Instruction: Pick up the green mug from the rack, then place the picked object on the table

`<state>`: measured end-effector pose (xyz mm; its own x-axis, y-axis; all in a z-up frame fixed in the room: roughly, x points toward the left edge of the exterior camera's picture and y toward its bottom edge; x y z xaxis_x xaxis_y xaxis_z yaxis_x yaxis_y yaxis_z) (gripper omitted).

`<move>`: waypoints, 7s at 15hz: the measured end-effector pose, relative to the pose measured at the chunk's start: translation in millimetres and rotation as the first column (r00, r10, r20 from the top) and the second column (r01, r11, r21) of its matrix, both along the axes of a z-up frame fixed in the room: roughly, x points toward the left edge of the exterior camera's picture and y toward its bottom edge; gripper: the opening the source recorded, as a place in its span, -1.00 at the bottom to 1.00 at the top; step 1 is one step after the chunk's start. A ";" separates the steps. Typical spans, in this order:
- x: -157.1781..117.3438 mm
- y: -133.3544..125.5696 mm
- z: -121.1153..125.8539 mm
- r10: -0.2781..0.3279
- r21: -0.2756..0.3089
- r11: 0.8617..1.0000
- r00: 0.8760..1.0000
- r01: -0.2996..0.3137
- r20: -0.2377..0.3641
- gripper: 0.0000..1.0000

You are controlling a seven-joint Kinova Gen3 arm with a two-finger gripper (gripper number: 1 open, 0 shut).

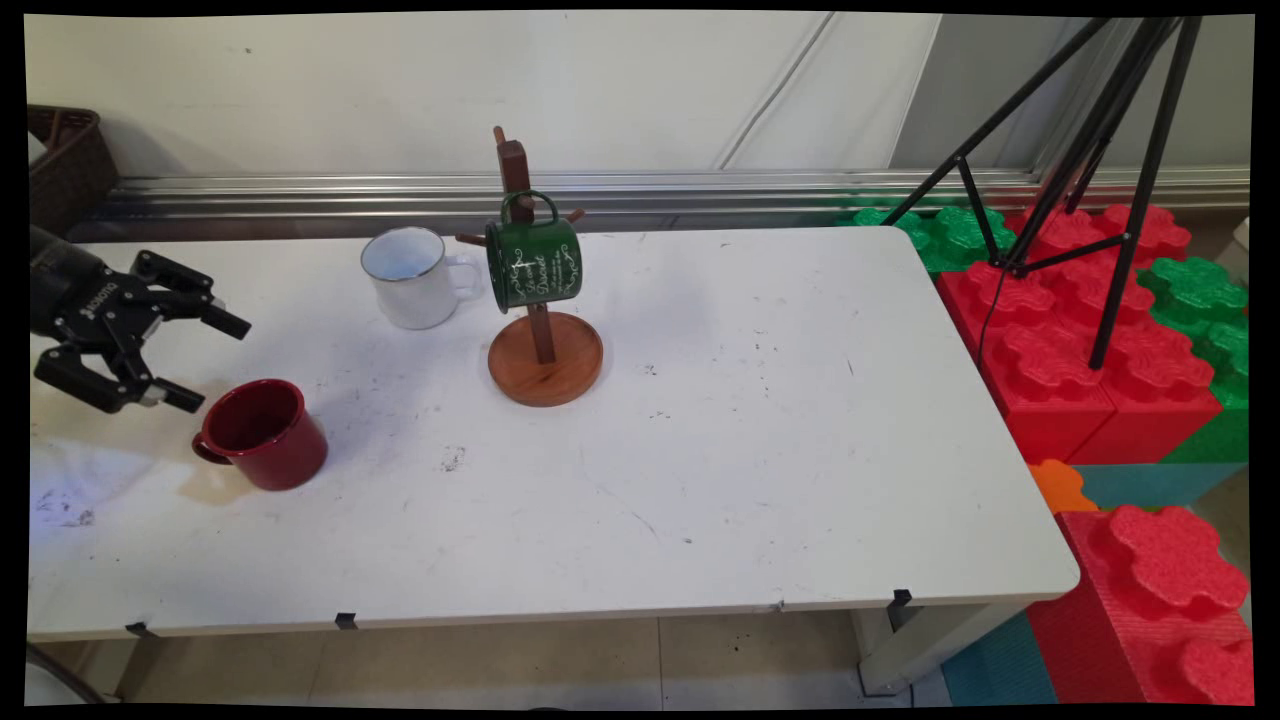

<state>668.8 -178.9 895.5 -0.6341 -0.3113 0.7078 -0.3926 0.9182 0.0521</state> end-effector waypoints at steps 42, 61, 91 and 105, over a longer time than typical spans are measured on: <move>-128.4 -64.1 -39.7 0.230 0.104 0.973 0.865 -0.205 -0.446 1.00; -165.4 -94.3 -71.0 0.300 0.137 0.953 0.799 -0.269 -0.521 1.00; -174.5 -94.6 -71.5 0.308 0.137 0.950 0.775 -0.280 -0.551 -1.00; -176.3 -69.1 -37.4 0.248 0.103 0.967 0.776 -0.232 -0.580 -1.00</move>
<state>492.6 -248.0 858.1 -0.0042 -0.4199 0.9076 -0.4866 0.7937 0.3650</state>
